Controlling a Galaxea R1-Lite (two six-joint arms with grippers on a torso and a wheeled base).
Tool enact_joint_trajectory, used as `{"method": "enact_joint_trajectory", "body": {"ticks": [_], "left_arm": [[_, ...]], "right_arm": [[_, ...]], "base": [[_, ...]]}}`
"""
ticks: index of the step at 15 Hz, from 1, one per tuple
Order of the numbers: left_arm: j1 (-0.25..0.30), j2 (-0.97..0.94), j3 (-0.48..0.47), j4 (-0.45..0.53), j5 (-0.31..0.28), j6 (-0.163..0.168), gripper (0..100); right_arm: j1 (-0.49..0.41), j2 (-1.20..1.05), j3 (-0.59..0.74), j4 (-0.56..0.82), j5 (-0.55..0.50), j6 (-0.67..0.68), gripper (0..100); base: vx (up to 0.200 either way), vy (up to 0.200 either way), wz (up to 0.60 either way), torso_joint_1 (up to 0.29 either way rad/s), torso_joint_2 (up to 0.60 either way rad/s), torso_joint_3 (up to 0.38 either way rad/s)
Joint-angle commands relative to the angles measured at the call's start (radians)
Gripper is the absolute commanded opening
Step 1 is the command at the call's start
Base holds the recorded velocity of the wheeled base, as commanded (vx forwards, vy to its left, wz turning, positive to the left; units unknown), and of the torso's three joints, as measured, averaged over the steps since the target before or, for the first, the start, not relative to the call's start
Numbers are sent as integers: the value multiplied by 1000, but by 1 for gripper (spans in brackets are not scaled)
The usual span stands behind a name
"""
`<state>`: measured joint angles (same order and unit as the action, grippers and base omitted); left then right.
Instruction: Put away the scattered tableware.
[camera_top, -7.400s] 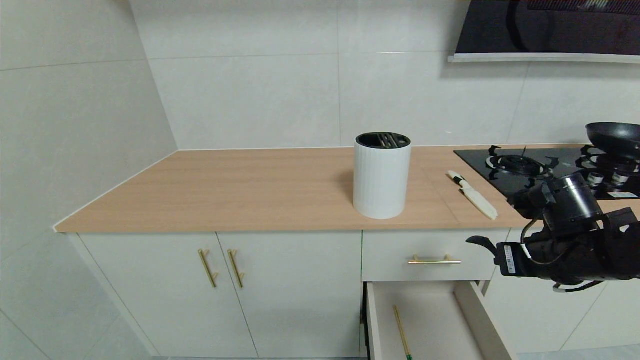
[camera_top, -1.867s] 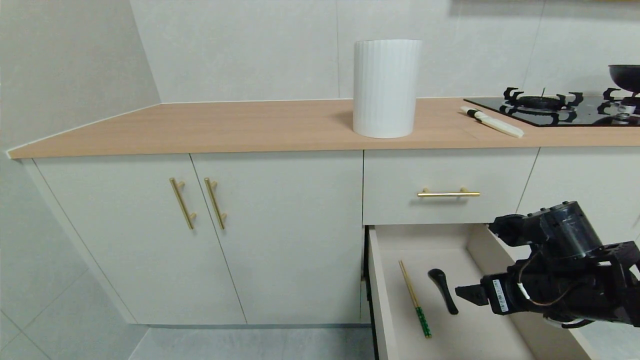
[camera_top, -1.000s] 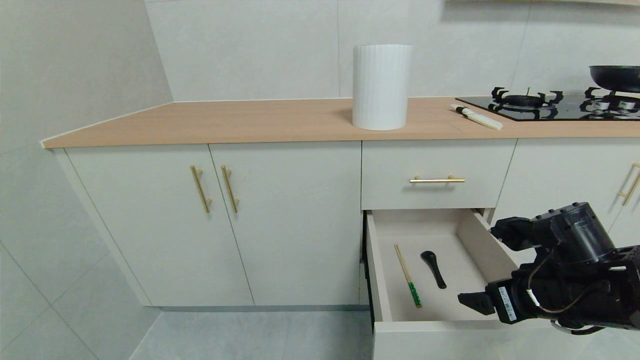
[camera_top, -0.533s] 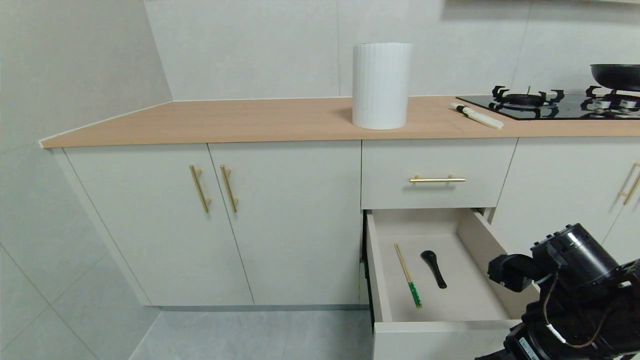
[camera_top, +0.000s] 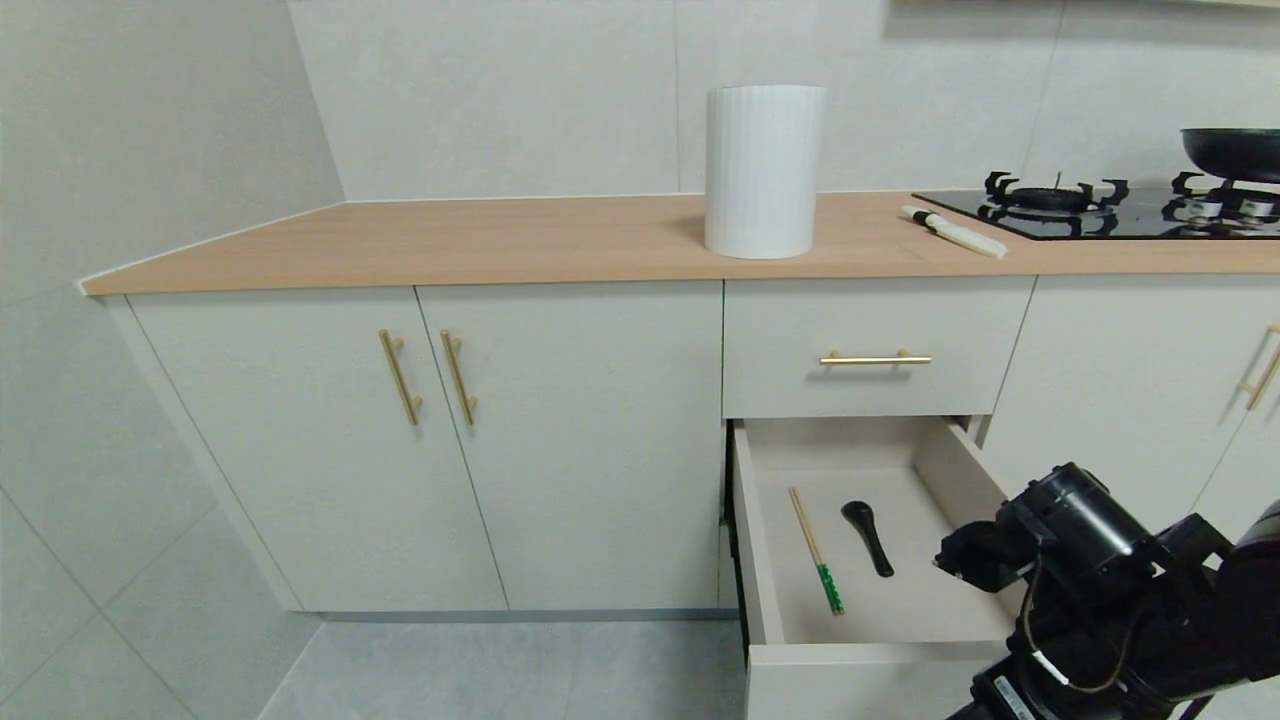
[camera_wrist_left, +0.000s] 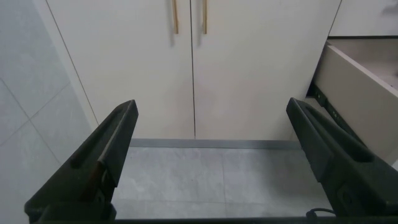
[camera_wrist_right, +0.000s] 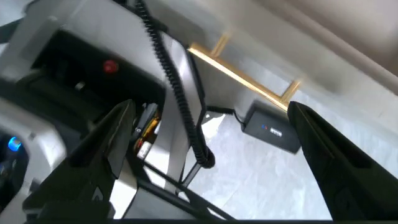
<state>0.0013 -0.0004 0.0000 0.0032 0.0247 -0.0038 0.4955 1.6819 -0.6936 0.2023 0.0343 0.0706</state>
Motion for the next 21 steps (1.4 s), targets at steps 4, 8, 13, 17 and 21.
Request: {"method": "enact_joint_trajectory", "body": {"ticks": [4, 8, 13, 17, 21], "left_arm": [[0, 0, 0, 0, 0, -1, 100], [0, 0, 0, 0, 0, -1, 100], [0, 0, 0, 0, 0, -1, 100], [0, 0, 0, 0, 0, -1, 100], [0, 0, 0, 0, 0, -1, 100]], "right_arm": [[-6, 90, -56, -1, -86, 87, 100], [-23, 133, -86, -6, -172, 106, 100], [-106, 274, -147, -152, -278, 144, 100], [-173, 389, -334, -166, -280, 130, 100], [-175, 486, -507, -167, -280, 120, 100]], "base": [[0, 0, 0, 0, 0, 0], [0, 0, 0, 0, 0, 0], [0, 0, 0, 0, 0, 0], [0, 0, 0, 0, 0, 0], [0, 0, 0, 0, 0, 0]]}}
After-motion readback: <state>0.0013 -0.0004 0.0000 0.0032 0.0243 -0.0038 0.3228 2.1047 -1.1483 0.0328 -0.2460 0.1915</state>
